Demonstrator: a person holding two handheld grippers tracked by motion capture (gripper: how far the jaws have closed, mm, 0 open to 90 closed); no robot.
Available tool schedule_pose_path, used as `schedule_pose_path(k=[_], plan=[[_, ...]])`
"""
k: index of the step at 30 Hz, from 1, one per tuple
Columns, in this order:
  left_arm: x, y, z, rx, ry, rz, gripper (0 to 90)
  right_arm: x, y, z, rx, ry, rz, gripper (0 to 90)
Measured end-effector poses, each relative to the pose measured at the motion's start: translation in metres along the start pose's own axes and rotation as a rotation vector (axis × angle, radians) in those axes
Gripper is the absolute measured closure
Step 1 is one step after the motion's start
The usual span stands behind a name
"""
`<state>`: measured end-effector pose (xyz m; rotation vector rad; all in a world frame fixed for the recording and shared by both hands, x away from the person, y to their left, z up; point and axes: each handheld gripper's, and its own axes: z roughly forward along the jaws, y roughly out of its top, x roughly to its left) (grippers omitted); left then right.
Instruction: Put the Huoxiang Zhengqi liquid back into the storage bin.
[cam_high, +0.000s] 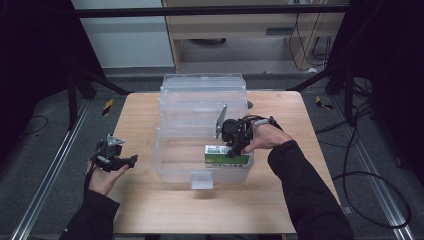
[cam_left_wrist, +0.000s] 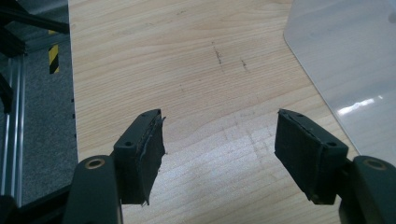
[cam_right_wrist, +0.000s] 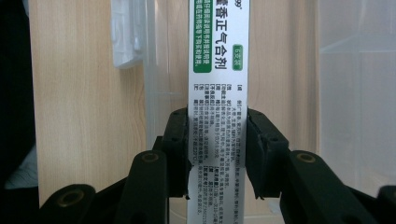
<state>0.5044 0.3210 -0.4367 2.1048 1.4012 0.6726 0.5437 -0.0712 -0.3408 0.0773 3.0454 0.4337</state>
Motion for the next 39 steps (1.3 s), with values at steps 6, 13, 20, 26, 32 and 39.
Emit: schedule_pose_path(k=[6, 13, 20, 26, 32, 39], plan=[[0.000, 0.000, 0.000, 0.001, 0.000, 0.001, 31.9, 0.000, -0.001, 0.004, 0.010, 0.000, -0.012, 63.8], [0.000, 0.000, 0.000, 0.002, 0.000, 0.002, 31.9, 0.001, 0.001, 0.010, 0.031, 0.008, -0.018, 63.8], [0.000, 0.000, 0.000, 0.001, 0.000, 0.002, 31.9, 0.002, 0.002, 0.017, 0.049, 0.012, -0.028, 63.6], [0.000, 0.000, 0.000, 0.000, 0.000, 0.003, 32.0, 0.003, 0.000, 0.021, 0.056, 0.020, -0.031, 63.4], [-0.001, 0.000, 0.000, 0.003, 0.002, 0.004, 31.9, 0.003, -0.003, 0.025, 0.040, 0.016, -0.021, 63.3], [-0.001, 0.000, 0.000, 0.003, 0.001, 0.004, 31.9, 0.004, -0.001, 0.029, 0.061, 0.014, -0.020, 63.0]])
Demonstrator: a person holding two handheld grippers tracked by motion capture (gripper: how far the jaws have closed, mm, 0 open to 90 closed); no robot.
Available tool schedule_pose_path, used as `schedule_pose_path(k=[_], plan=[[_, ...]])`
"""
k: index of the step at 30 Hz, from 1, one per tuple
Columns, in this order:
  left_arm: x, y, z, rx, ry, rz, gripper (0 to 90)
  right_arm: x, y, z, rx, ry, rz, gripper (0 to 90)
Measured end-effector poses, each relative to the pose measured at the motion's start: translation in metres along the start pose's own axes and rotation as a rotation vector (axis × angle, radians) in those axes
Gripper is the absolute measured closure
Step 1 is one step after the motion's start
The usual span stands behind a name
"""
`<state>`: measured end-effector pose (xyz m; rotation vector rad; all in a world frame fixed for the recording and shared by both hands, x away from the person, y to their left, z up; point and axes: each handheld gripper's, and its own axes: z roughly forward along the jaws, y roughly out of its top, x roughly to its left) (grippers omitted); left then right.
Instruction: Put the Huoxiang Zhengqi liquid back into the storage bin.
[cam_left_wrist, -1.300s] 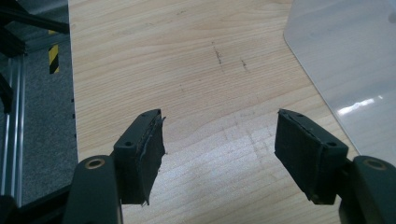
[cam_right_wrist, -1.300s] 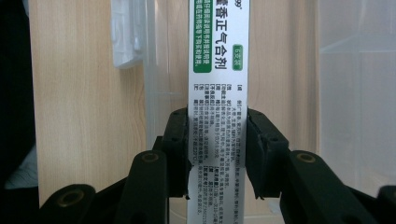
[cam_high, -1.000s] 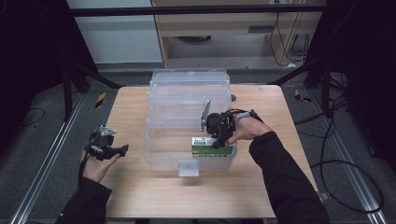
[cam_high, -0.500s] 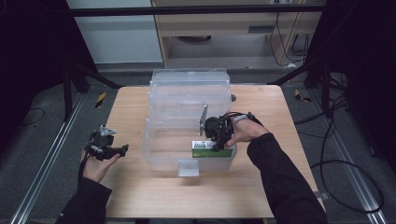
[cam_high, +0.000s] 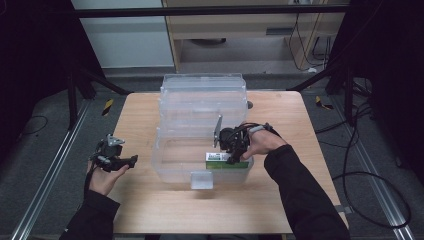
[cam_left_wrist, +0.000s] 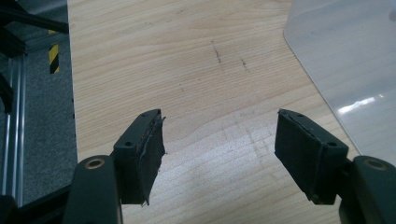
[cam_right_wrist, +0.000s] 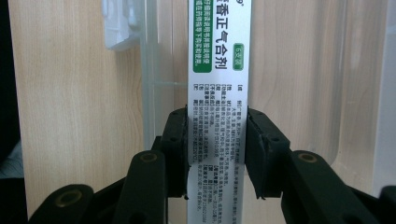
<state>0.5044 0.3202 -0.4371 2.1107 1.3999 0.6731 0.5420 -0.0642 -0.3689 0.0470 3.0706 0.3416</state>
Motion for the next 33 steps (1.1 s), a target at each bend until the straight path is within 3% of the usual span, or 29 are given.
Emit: schedule_pose_path(k=[11, 24, 33], plan=[[0.000, 0.000, 0.000, -0.001, -0.001, -0.001, 31.9, 0.000, 0.002, 0.007, 0.038, -0.005, 0.002, 63.1], [0.000, 0.000, 0.000, 0.000, 0.000, -0.002, 31.9, -0.001, -0.006, -0.024, -0.097, -0.036, 0.083, 62.7], [0.000, 0.000, -0.001, -0.003, 0.000, -0.001, 31.9, 0.007, -0.007, -0.043, -0.168, -0.058, 0.161, 61.8]])
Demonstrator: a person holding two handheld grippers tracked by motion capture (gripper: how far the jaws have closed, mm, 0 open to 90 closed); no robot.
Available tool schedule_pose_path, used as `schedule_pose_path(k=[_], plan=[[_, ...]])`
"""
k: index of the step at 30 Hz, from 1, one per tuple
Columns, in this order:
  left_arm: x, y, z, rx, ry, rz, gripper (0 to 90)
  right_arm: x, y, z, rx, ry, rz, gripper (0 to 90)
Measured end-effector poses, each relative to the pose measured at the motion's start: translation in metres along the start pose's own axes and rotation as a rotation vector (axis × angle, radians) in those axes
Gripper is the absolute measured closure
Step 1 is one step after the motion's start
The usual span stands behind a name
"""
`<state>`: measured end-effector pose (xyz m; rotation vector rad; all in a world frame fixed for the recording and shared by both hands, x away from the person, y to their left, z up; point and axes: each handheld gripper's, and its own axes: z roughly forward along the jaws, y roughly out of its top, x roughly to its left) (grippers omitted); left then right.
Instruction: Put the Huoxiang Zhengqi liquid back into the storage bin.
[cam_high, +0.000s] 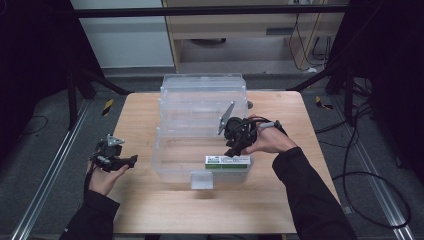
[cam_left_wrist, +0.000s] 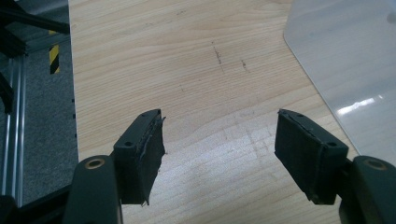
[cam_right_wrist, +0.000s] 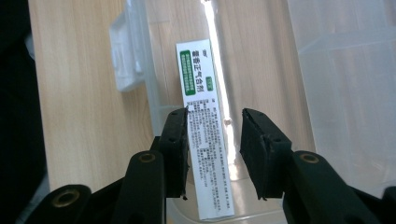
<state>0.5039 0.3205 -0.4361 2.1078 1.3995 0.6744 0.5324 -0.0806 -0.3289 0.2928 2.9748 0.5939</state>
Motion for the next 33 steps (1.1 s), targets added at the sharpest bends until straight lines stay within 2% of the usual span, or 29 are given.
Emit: schedule_pose_path(k=[7, 13, 24, 31, 33], plan=[[0.000, 0.000, -0.001, -0.004, 0.000, 0.000, 31.9, 0.008, 0.004, -0.004, -0.021, 0.024, 0.024, 59.5], [0.000, 0.000, -0.002, -0.006, 0.002, -0.001, 31.9, 0.012, 0.010, -0.001, -0.038, 0.015, 0.025, 58.1], [0.000, 0.001, -0.002, -0.007, 0.001, -0.001, 32.0, 0.025, 0.017, 0.016, -0.034, 0.056, 0.024, 58.0], [-0.001, 0.001, -0.001, -0.007, -0.001, 0.001, 31.9, 0.030, 0.018, 0.029, -0.026, 0.058, 0.004, 58.1], [-0.001, 0.001, -0.001, -0.007, 0.000, 0.001, 31.9, 0.031, 0.018, 0.032, -0.024, 0.060, 0.011, 58.3]])
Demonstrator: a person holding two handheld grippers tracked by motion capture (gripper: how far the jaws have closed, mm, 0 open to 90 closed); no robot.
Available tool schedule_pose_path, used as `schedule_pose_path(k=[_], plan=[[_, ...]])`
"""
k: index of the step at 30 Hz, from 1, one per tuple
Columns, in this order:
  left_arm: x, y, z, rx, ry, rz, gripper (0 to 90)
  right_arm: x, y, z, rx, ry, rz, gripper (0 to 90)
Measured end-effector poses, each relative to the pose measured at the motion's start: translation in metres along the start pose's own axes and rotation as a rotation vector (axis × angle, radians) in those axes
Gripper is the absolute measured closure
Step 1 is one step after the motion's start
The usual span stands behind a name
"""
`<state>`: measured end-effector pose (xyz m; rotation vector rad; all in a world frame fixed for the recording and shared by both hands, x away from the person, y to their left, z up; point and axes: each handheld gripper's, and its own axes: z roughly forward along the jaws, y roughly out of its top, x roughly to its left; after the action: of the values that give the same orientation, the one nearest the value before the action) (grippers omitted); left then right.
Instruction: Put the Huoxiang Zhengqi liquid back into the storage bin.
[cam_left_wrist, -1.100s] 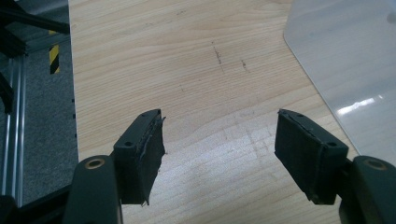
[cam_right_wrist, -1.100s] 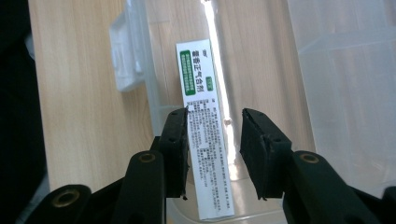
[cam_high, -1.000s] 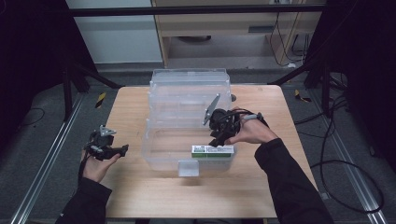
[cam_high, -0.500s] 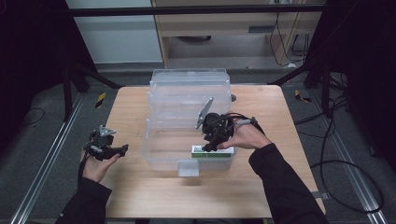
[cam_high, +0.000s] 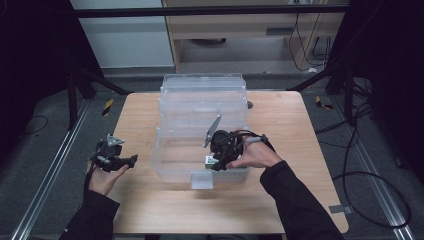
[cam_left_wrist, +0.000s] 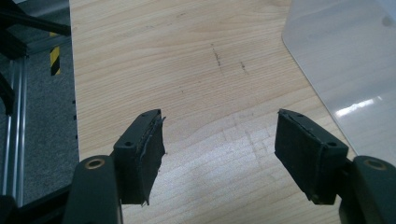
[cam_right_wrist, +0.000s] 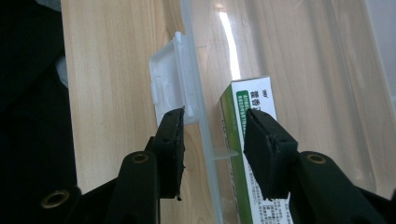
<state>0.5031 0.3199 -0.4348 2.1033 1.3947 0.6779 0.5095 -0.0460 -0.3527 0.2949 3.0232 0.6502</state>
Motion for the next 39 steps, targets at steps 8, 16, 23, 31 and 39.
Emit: schedule_pose_path(k=[8, 16, 23, 31, 39], plan=[[-0.001, 0.000, 0.000, 0.000, 0.001, 0.002, 31.9, 0.003, 0.001, 0.012, 0.009, 0.011, -0.008, 60.2], [0.000, 0.000, -0.001, -0.003, 0.001, 0.001, 31.9, 0.004, -0.002, 0.023, 0.025, 0.022, -0.002, 60.6], [0.000, 0.000, -0.001, -0.004, 0.002, 0.001, 31.9, 0.006, -0.002, 0.031, 0.045, 0.027, -0.007, 60.8], [0.000, 0.001, -0.002, -0.004, 0.003, 0.002, 31.9, 0.005, -0.003, 0.039, 0.065, 0.035, -0.003, 61.7], [0.000, 0.001, -0.002, -0.006, 0.003, 0.002, 31.9, 0.005, -0.006, 0.047, 0.082, 0.044, 0.003, 62.9]])
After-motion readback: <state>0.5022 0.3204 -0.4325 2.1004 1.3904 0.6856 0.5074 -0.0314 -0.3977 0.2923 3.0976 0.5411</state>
